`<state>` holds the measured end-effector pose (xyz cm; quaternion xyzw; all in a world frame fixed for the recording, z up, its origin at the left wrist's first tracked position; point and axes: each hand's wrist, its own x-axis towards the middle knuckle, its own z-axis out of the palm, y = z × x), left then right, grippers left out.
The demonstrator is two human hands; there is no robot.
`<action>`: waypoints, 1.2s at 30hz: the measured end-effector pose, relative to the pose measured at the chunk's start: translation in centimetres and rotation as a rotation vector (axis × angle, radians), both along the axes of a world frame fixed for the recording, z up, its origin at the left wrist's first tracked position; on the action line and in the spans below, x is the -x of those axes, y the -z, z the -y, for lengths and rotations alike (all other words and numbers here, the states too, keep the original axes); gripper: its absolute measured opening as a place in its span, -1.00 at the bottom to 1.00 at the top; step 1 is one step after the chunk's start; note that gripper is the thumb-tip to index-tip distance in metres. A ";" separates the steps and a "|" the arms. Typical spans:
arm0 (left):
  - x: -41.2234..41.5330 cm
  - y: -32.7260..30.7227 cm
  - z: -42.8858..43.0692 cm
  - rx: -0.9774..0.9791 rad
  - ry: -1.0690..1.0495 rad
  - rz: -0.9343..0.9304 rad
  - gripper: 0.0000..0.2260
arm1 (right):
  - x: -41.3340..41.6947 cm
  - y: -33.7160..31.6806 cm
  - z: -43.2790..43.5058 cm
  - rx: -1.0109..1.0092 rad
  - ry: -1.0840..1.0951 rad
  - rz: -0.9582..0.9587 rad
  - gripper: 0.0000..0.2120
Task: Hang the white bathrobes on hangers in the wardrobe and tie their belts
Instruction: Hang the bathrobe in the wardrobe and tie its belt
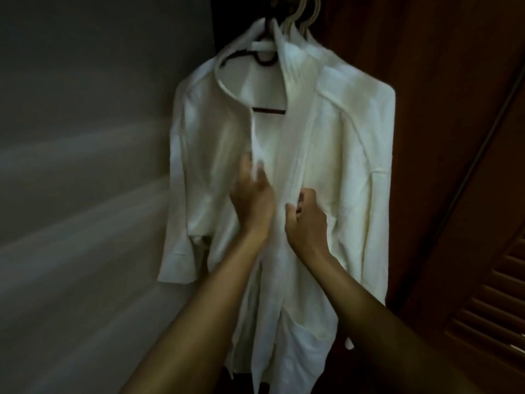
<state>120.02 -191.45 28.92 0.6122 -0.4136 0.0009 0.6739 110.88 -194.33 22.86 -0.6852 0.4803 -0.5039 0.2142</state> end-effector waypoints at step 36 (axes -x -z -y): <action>-4.1 26.8 -8.2 -1.258 0.470 0.125 -0.62 | 15.1 19.2 -7.1 -0.817 -0.047 -0.345 -0.85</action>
